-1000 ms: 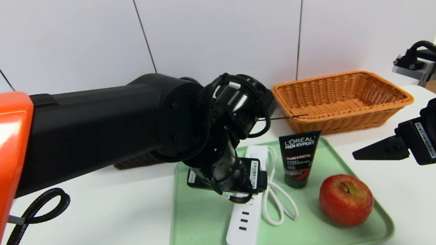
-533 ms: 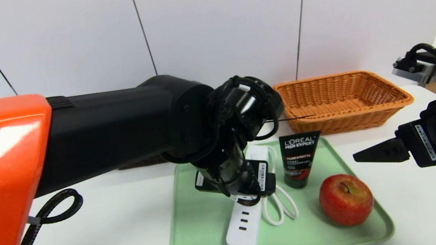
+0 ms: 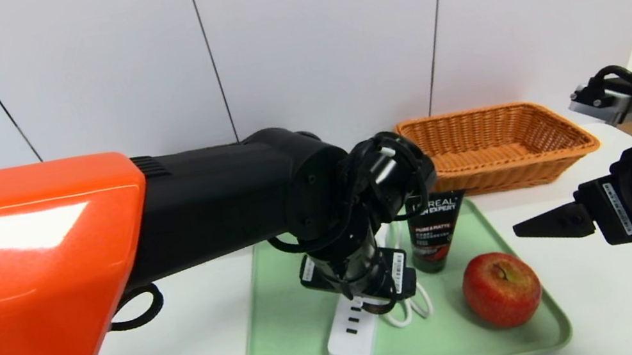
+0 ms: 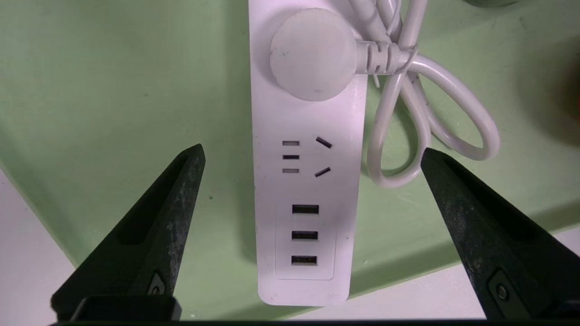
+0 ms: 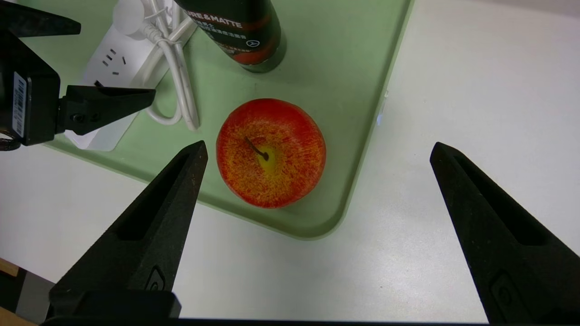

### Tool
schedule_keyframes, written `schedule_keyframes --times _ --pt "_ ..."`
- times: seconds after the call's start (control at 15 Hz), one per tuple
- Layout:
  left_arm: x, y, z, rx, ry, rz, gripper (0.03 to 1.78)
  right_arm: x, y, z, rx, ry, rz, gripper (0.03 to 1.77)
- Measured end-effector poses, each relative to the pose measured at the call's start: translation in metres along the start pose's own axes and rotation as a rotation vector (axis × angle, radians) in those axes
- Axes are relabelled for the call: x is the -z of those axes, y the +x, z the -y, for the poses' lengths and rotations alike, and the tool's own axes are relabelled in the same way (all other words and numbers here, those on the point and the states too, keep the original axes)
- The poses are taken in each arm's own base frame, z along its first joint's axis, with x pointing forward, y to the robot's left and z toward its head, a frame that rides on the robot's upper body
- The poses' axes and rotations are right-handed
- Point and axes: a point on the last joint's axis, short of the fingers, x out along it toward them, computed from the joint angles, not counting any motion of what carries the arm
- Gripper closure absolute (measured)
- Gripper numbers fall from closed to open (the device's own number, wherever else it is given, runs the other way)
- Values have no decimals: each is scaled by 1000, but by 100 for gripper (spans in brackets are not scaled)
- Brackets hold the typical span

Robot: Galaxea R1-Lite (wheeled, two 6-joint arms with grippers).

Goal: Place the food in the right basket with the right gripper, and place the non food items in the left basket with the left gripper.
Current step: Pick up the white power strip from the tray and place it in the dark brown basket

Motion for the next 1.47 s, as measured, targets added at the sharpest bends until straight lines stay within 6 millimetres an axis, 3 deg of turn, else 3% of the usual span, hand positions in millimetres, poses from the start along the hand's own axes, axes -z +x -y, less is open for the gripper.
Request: schedule_keyframes --times 0.73,1.47 --pt "-5 29 4 -85 9 26 12 2 0 2 8 8 -2 10" --pt "-11 37 5 -70 -9 65 12 2 -1 3 6 9 1 10"
